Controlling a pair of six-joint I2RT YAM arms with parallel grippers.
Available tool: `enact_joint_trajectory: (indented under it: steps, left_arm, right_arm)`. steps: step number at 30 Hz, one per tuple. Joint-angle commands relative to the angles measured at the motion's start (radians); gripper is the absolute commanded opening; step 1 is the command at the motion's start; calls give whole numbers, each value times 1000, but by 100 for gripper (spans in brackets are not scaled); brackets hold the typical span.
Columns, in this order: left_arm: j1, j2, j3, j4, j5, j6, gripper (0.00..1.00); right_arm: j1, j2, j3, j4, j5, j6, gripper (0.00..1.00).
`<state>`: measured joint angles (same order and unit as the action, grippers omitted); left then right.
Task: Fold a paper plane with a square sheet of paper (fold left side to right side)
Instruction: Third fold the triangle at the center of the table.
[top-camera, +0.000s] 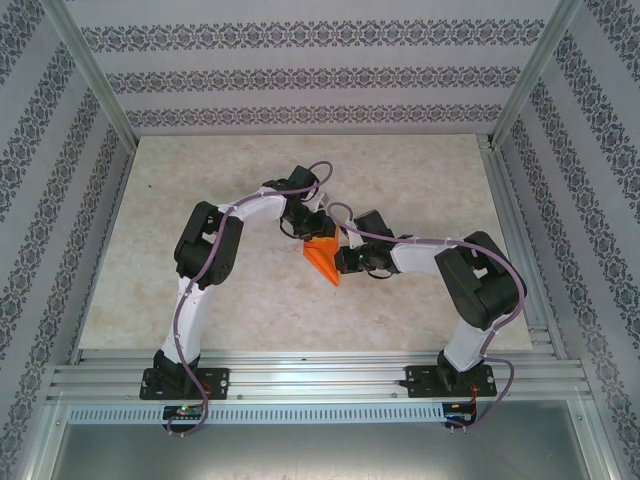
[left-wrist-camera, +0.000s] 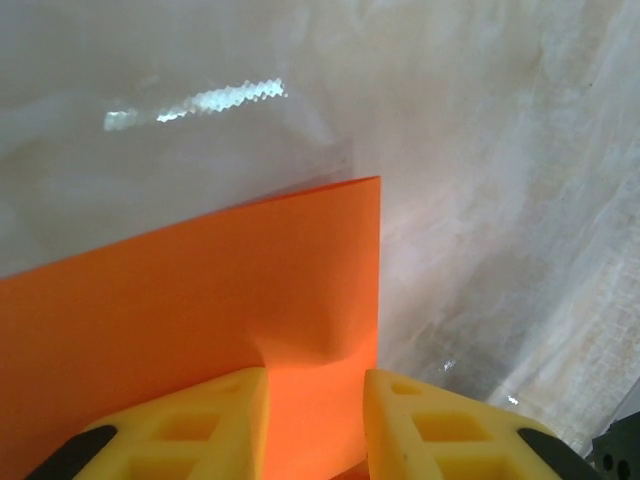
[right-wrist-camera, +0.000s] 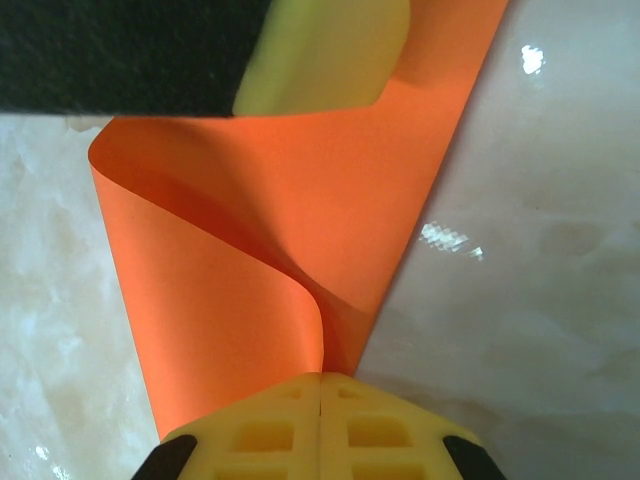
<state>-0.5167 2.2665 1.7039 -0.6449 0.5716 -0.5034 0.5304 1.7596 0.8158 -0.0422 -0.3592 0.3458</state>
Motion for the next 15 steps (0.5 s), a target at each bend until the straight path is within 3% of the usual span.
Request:
enact_joint_trajectory:
  steps: [1,5,8,15]
  left_arm:
    - [26,-20,74,-97,-37,49,33]
    - [59,-36,144,-156,-38,70,37]
    - [75,-72,141,-166,-39,77,35]
    - [61,-210,-152,30,93,-6,19]
  right_arm:
    - [23,53,-13,-80,48,-21,0]
    - [28,61,-17,-85,52,-25,0]
    - [31,63,-14,-89,52,-25,0]
    - [38,64,-6,-87,52,-25,0]
